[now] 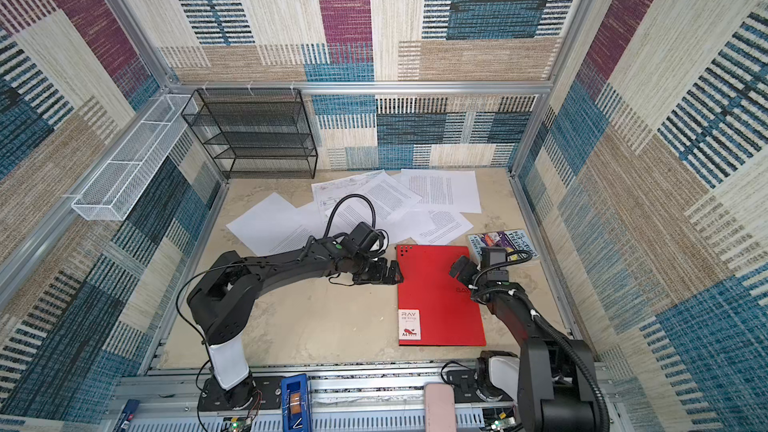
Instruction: Put the files into the folder
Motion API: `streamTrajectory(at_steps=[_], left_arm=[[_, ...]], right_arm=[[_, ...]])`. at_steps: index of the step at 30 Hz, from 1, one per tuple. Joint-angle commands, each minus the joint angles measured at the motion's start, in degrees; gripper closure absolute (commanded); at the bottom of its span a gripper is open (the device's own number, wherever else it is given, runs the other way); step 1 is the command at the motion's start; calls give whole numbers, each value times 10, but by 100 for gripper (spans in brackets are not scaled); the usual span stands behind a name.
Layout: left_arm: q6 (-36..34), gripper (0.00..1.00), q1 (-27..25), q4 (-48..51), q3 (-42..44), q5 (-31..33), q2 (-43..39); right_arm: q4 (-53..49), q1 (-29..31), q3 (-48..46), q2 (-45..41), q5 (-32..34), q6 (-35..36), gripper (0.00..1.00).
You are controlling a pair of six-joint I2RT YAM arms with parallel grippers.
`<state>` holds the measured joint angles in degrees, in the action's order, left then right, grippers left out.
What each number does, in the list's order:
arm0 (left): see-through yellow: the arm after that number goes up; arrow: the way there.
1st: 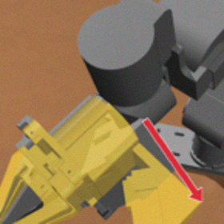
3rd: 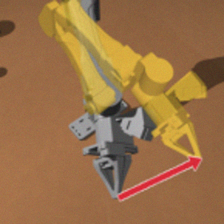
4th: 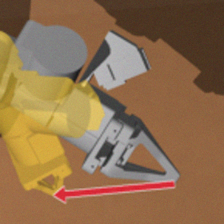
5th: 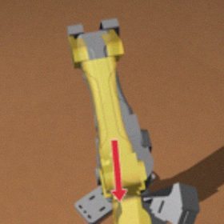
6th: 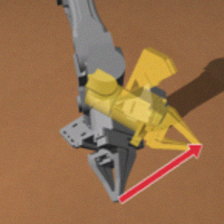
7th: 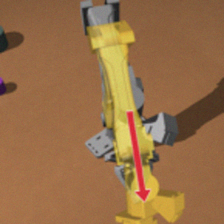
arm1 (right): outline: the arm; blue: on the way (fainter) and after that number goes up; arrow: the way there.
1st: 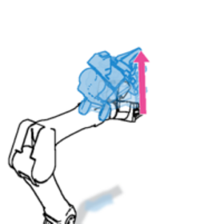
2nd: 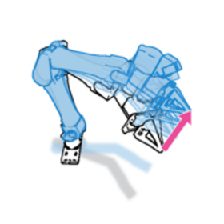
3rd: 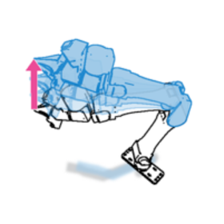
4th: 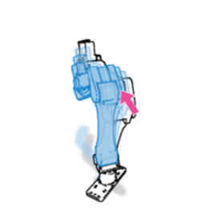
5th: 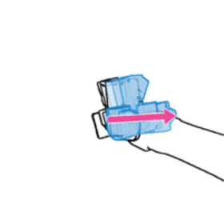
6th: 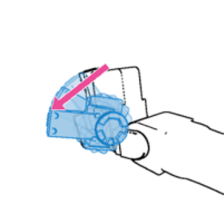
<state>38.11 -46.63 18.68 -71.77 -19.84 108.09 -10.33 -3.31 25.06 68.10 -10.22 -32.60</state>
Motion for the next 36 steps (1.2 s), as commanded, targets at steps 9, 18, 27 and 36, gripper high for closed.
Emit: streamTrajectory(at_steps=[9, 18, 27, 36], left_arm=[[78, 9, 8, -30, -17, -22, 51], [95, 37, 50, -9, -18, -23, 66], [90, 56, 85, 2, -35, -33, 94], [63, 58, 110, 23, -32, -19, 99]], right_arm=[[16, 7, 16, 70, -86, 38, 1], [50, 62, 6, 71, -145, -16, 2], [66, 64, 24, 67, -194, -19, 1], [43, 64, 49, 35, -209, -13, 2]])
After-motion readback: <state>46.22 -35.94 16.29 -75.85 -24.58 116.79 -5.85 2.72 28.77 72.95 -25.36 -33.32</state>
